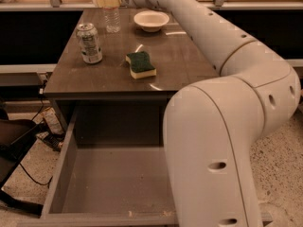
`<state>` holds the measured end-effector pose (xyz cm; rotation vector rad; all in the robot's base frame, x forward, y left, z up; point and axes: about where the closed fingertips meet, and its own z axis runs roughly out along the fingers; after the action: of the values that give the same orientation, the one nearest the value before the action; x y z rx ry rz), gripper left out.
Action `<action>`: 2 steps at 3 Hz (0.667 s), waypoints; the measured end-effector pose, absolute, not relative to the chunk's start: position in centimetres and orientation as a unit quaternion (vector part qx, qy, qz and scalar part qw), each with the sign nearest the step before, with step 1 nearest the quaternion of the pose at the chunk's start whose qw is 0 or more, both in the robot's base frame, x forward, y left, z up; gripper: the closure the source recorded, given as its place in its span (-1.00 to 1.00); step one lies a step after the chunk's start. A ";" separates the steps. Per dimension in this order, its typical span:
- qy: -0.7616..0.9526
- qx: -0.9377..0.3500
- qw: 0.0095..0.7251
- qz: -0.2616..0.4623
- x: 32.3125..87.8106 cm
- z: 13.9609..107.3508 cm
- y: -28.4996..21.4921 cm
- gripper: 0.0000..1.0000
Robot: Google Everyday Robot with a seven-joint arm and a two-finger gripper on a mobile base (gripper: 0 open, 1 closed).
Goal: Place water bottle into top drawer
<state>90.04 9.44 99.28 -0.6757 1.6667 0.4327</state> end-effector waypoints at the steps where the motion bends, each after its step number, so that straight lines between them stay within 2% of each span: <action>1: 0.719 -0.282 0.605 0.194 90.7 98.5 9.8 -1.00; 2: 0.717 -0.268 0.611 0.202 91.6 97.8 10.2 -1.00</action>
Offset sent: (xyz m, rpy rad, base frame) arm 0.0257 0.0055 -0.0205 0.1010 -0.0064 -0.0373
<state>91.56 10.16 97.75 -0.6175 1.6537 0.4672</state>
